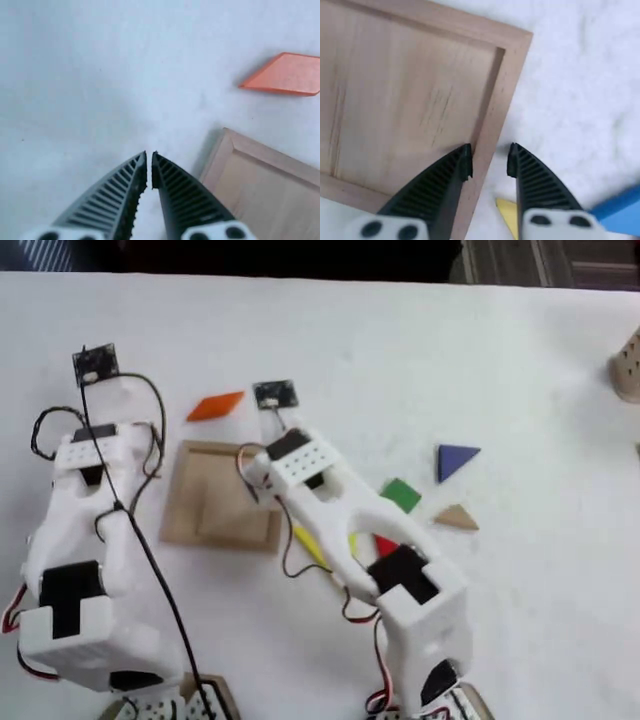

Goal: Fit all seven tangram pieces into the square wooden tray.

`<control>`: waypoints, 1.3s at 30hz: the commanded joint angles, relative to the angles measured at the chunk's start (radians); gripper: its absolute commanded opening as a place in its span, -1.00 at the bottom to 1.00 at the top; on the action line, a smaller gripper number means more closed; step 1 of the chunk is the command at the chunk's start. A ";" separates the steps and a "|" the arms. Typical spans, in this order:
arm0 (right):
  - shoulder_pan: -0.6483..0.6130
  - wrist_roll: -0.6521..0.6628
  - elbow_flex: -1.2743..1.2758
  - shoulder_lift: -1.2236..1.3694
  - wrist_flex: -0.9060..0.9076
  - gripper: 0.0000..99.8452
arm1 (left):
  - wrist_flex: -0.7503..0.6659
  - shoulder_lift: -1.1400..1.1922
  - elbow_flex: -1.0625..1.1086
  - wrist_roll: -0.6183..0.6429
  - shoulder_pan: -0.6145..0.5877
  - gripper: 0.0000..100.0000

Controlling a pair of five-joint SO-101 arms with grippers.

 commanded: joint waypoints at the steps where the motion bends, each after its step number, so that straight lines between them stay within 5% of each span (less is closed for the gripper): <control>1: -0.001 -0.008 -0.048 0.024 -0.041 -0.75 | -0.028 -0.058 -0.008 0.009 -0.007 -0.90; 7: -0.001 0.000 -0.135 0.088 0.005 -0.97 | -0.028 -0.058 -0.008 0.009 -0.008 -0.90; 21: 0.054 0.092 -0.236 -0.157 0.252 -0.96 | -0.028 -0.058 -0.008 0.009 -0.008 -0.90; 26: 0.216 0.126 -0.238 -0.263 0.303 -0.96 | -0.028 -0.056 -0.008 0.009 -0.008 -0.90; 39: 0.835 0.600 -0.239 -0.386 0.398 -0.96 | -0.026 -0.056 -0.006 0.009 -0.007 -0.90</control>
